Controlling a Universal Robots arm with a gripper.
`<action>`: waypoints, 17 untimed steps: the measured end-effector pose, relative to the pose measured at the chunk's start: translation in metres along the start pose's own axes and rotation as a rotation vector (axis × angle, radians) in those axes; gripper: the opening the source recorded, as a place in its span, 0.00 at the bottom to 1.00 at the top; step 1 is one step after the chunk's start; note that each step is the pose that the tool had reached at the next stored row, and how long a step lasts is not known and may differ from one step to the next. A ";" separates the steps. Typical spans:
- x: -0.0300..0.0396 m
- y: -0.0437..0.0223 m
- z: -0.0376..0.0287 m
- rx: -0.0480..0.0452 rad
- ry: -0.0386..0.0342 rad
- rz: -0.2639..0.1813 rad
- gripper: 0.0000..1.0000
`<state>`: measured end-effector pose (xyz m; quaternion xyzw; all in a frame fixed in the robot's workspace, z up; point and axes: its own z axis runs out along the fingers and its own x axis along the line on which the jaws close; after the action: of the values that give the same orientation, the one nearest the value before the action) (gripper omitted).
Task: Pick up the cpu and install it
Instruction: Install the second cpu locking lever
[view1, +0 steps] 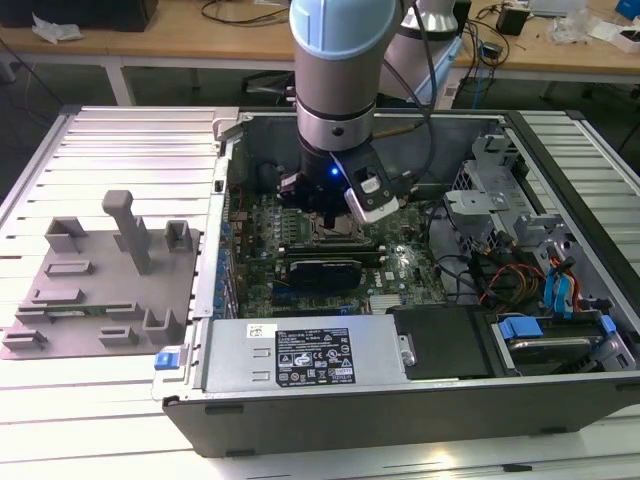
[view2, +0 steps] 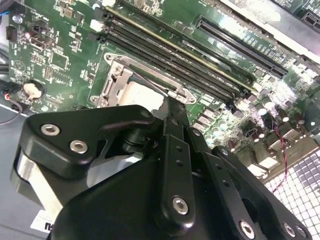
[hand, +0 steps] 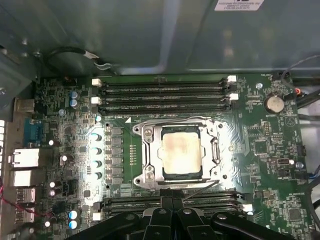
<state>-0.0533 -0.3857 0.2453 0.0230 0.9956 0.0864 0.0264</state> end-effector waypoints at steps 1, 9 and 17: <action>0.0001 -0.0005 0.0015 0.0001 0.0016 0.001 0.11; 0.0079 -0.0082 0.0212 0.0008 0.0081 0.008 0.11; 0.0171 -0.0108 0.0300 -0.0236 0.0093 0.010 0.11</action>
<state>-0.0691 -0.3904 0.2131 0.0272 0.9945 0.0983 0.0216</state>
